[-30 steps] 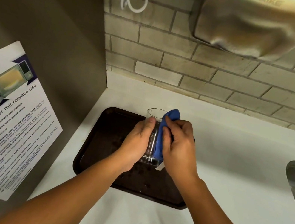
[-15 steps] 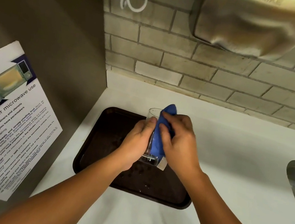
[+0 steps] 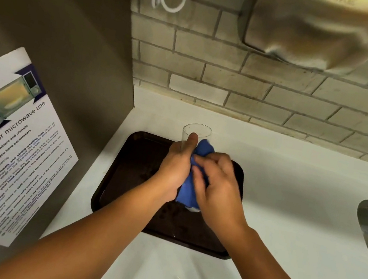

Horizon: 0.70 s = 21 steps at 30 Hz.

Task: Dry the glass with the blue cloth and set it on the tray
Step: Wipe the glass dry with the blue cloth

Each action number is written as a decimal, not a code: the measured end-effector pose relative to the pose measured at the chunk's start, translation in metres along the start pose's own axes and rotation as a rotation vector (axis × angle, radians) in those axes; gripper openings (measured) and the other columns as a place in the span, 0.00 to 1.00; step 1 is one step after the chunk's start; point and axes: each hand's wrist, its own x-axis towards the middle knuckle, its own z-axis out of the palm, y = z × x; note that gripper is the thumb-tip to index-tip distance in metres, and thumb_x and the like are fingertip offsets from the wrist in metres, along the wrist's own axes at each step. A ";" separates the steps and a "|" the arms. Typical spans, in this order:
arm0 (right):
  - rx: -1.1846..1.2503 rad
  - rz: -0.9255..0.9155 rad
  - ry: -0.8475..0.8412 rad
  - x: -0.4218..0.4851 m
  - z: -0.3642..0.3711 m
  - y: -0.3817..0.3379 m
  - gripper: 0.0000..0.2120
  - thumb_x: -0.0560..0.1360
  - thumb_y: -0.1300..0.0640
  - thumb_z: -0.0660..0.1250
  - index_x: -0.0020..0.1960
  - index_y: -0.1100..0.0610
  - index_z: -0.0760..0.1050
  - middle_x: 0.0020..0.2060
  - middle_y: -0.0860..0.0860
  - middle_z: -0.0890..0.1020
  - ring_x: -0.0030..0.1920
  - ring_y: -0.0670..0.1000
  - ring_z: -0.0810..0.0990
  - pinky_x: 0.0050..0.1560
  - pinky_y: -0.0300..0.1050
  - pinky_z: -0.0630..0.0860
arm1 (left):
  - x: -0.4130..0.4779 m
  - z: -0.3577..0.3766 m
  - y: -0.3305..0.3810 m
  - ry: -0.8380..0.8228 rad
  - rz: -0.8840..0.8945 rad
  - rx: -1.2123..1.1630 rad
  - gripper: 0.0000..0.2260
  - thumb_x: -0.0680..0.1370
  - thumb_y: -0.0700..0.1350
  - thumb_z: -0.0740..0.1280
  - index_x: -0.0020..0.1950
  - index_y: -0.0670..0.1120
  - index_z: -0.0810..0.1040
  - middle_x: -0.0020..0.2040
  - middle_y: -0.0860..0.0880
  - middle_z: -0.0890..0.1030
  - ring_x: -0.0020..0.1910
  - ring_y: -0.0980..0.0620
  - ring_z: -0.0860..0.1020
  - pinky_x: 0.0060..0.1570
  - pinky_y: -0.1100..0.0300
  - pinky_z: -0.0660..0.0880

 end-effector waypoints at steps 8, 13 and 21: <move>0.214 0.241 0.041 0.003 0.005 0.008 0.19 0.86 0.54 0.66 0.76 0.51 0.78 0.67 0.50 0.74 0.66 0.44 0.77 0.67 0.26 0.69 | -0.001 0.003 0.001 0.009 -0.011 -0.061 0.27 0.86 0.68 0.60 0.68 0.48 0.80 0.51 0.44 0.91 0.43 0.49 0.92 0.36 0.58 0.86; 0.588 0.467 -0.127 0.000 0.009 0.000 0.25 0.91 0.48 0.55 0.87 0.42 0.57 0.80 0.35 0.69 0.78 0.34 0.69 0.77 0.34 0.69 | -0.002 0.008 0.007 0.027 0.042 -0.040 0.32 0.84 0.70 0.62 0.78 0.50 0.73 0.66 0.43 0.85 0.59 0.44 0.88 0.53 0.48 0.87; 0.759 0.571 -0.092 0.007 0.013 0.009 0.24 0.91 0.50 0.55 0.86 0.48 0.62 0.76 0.42 0.78 0.74 0.40 0.79 0.73 0.37 0.75 | -0.006 0.010 0.006 0.063 0.147 0.005 0.33 0.84 0.68 0.63 0.84 0.50 0.68 0.73 0.46 0.80 0.62 0.48 0.85 0.61 0.48 0.84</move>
